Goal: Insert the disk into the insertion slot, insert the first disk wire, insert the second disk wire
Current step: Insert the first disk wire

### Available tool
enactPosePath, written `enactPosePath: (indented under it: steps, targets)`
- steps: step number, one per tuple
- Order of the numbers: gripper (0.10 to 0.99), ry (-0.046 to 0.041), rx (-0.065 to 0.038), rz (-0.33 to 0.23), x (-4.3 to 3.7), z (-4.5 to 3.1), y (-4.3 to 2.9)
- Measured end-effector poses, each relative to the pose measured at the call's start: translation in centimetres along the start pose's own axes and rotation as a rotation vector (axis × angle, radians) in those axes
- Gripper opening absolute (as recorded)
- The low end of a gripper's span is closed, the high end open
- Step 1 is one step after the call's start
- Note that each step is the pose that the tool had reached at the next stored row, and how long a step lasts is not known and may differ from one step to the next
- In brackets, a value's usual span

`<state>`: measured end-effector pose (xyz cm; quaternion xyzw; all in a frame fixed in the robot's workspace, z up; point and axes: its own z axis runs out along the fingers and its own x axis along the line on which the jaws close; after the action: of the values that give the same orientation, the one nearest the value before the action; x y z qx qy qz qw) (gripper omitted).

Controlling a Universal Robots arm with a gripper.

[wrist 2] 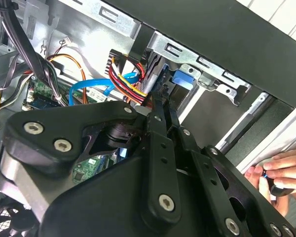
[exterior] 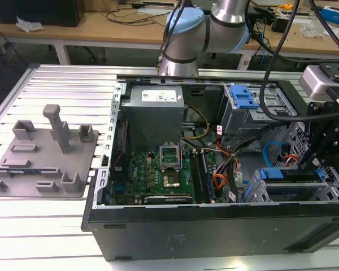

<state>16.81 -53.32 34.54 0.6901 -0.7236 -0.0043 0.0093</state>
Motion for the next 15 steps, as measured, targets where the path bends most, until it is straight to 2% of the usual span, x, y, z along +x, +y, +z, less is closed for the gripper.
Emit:
enactPosePath:
  steps: [15]
  targets:
    - [0.165, 0.0000, -0.004, 0.000, -0.01, 0.68, -0.10]
